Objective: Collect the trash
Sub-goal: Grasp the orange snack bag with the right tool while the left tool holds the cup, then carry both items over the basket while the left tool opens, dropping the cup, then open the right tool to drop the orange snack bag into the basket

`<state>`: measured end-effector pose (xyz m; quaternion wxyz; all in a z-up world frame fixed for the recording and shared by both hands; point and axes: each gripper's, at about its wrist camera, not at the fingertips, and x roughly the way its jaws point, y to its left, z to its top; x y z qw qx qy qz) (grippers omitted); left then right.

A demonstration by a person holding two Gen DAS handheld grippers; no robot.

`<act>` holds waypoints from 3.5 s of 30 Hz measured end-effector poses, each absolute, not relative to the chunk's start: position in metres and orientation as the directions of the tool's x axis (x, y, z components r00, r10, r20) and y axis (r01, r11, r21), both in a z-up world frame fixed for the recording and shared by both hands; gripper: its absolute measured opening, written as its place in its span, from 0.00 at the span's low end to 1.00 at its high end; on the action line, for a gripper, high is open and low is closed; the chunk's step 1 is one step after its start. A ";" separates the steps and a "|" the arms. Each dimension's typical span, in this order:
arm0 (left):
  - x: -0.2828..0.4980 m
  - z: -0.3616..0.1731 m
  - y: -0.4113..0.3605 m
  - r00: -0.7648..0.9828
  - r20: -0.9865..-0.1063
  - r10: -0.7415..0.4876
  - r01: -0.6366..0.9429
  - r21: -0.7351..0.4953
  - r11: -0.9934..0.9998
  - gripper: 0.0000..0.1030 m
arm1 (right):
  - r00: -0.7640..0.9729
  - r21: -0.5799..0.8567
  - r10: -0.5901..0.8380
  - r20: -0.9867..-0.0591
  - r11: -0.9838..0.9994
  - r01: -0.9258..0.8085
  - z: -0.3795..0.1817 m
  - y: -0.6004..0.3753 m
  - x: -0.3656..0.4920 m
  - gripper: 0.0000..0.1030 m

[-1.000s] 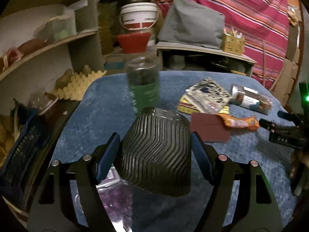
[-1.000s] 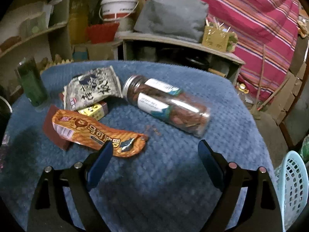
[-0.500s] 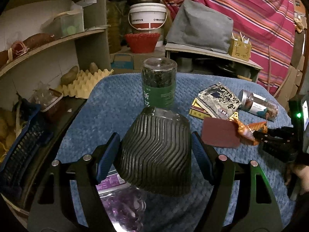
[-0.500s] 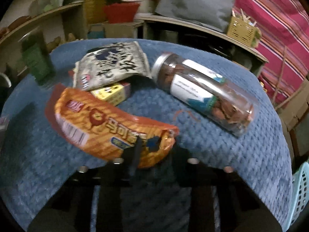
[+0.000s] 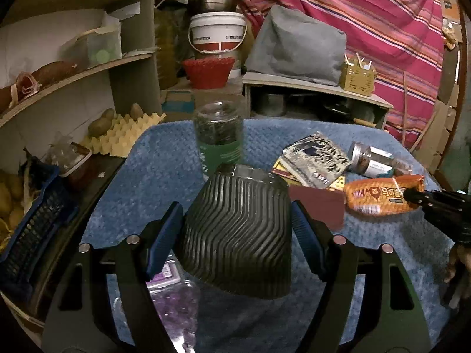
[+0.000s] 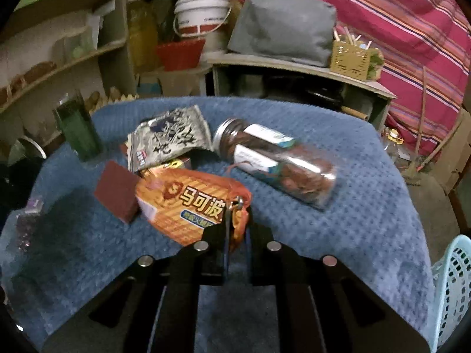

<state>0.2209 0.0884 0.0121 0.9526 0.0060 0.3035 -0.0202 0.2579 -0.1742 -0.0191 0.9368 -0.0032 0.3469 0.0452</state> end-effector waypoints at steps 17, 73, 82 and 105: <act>0.220 0.023 0.011 0.823 -0.560 -0.095 0.121 0.009 0.993 0.71 | 0.779 0.022 0.015 -0.627 1.000 -0.002 -0.002 -0.248 0.222 0.08; 0.149 0.000 -0.386 0.664 -0.566 -0.488 0.595 0.005 0.804 0.71 | 0.707 0.102 -0.327 -0.627 0.866 0.490 -0.010 -0.565 0.054 0.08; 0.148 0.005 -0.403 0.649 -0.568 -0.507 0.618 0.004 0.786 0.82 | 0.703 0.114 -0.319 -0.635 0.862 0.494 -0.011 -0.568 0.056 0.08; 0.190 0.029 -0.247 0.793 -0.536 -0.288 0.381 0.067 0.922 0.94 | 0.641 0.097 -0.304 -0.705 0.853 0.512 -0.027 -0.523 0.107 0.72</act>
